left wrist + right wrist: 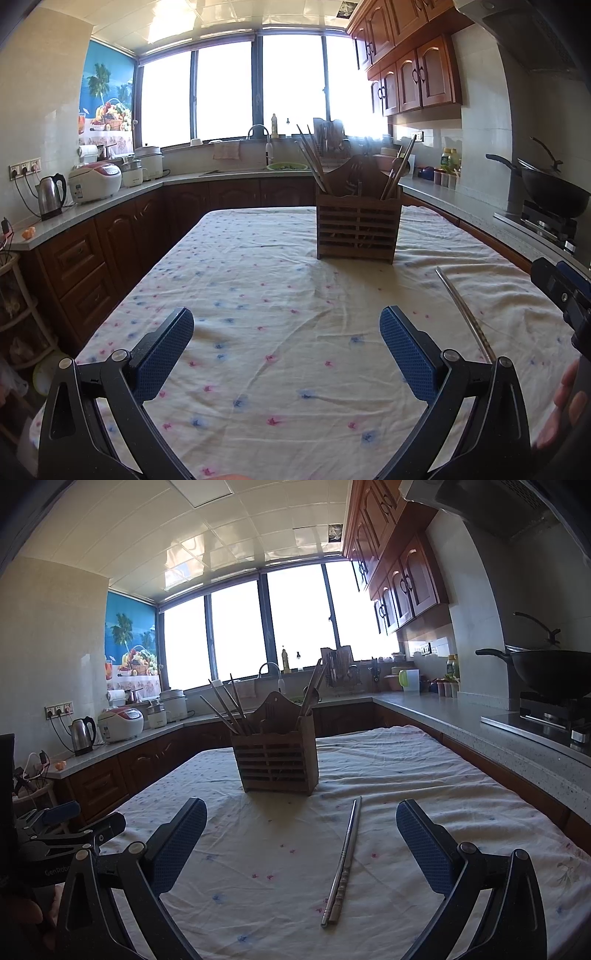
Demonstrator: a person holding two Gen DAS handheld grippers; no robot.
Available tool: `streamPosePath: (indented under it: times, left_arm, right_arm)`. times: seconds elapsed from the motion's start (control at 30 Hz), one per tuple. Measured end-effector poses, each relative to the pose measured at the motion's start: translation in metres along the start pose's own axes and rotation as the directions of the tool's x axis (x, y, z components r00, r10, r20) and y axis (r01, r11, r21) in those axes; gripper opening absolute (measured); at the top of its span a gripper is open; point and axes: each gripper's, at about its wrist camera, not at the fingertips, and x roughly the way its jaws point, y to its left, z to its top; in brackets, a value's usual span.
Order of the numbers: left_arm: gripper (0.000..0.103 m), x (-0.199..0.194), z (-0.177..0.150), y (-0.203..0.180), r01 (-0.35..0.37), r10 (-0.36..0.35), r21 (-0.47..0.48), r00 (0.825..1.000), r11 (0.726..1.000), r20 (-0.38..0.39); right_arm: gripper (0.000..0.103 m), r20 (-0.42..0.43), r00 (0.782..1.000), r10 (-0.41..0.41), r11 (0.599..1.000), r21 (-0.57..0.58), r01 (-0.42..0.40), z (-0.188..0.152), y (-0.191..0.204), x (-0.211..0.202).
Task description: Organize utensils
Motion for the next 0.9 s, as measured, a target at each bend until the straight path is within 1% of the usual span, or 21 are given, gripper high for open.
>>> streamPosePath:
  times: [0.9]
  left_arm:
    - [0.103,0.0046,0.0010,-0.0011,0.018,-0.018,0.004,1.000,1.000,-0.014]
  right_arm:
    - [0.103,-0.002,1.000,-0.001,1.000,0.003,0.001,0.0017,0.0006,-0.0002]
